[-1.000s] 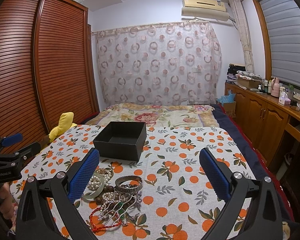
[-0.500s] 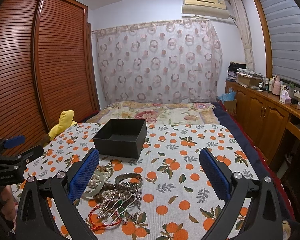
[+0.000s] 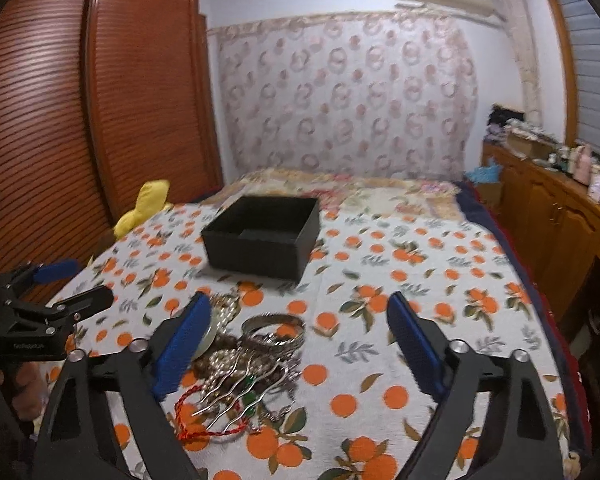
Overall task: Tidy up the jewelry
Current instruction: 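Grasp the jade bangle with the left tool while the right tool grasps the silver bangle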
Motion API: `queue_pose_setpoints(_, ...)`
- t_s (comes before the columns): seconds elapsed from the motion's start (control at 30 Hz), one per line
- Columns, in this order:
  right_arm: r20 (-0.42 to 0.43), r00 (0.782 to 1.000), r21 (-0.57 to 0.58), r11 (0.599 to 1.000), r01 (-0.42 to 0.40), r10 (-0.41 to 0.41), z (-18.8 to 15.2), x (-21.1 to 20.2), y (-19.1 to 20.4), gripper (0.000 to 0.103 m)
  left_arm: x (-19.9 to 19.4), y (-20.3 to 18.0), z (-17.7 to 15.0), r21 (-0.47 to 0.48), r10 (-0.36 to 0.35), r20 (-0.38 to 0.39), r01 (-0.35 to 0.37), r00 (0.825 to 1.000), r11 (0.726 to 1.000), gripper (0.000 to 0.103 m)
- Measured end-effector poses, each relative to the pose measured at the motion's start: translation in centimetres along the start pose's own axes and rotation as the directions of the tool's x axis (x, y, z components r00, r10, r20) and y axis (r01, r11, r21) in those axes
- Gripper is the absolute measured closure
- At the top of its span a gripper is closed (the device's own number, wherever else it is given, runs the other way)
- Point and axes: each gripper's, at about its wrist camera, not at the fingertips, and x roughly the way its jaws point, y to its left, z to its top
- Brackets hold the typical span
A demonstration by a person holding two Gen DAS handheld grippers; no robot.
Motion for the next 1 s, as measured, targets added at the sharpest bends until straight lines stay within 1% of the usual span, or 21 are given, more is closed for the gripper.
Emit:
queue_pose_setpoints(0.1,-0.056,0.997,-0.014,0.999,-0.048,0.047,-0.2,1.6,0.1,0.020,0.7,0.3,-0.5,0.002,-0.017,-0.024,0.017,1.000,1.000,0.006)
queue_pose_setpoints(0.27,-0.146,0.985,-0.035,0.995,-0.098,0.092,-0.6,4.1,0.4,0.022,1.9,0.6,-1.3,0.004,-0.054,-0.066,0.054,0.996,0.999,0.006)
queue_pose_setpoints(0.43,-0.245,0.959,-0.018,0.988,-0.152,0.143,-0.8,7.1,0.0,0.027,3.0,0.8,-1.9,-0.003,-0.078,-0.105,0.078,0.991,0.997,0.006)
queue_pose_setpoints(0.5,-0.267,0.951,-0.018,0.986,-0.164,0.154,-0.7,7.8,0.0,0.027,3.3,1.0,-2.1,-0.015,-0.095,-0.116,0.094,0.989,0.995,0.006)
queue_pose_setpoints(0.63,-0.325,0.928,-0.015,0.980,-0.199,0.183,-0.6,9.6,0.3,0.028,3.8,1.3,-2.4,-0.036,-0.128,-0.140,0.124,0.982,0.992,0.006)
queue_pose_setpoints(0.7,-0.349,0.918,-0.020,0.978,-0.207,0.187,-0.8,10.3,0.5,0.030,4.0,1.2,-2.3,-0.042,-0.141,-0.148,0.136,0.979,0.990,0.007)
queue_pose_setpoints(0.8,-0.362,0.915,-0.030,0.978,-0.206,0.181,-0.8,10.8,0.5,0.041,4.3,0.9,-2.3,-0.042,-0.163,-0.160,0.158,0.973,0.986,0.007)
queue_pose_setpoints(0.83,-0.360,0.915,-0.034,0.978,-0.205,0.180,-0.8,10.8,0.4,0.043,4.4,0.8,-2.3,-0.042,-0.172,-0.165,0.167,0.971,0.985,0.007)
queue_pose_setpoints(0.9,-0.352,0.917,-0.031,0.977,-0.210,0.186,-0.7,10.7,0.1,0.043,4.6,0.4,-2.3,-0.042,-0.189,-0.174,0.185,0.966,0.982,0.007)
queue_pose_setpoints(1.0,-0.325,0.927,-0.034,0.978,-0.208,0.186,-0.5,9.9,-0.3,0.043,5.0,-0.3,-2.0,-0.039,-0.223,-0.192,0.219,0.956,0.975,0.007)
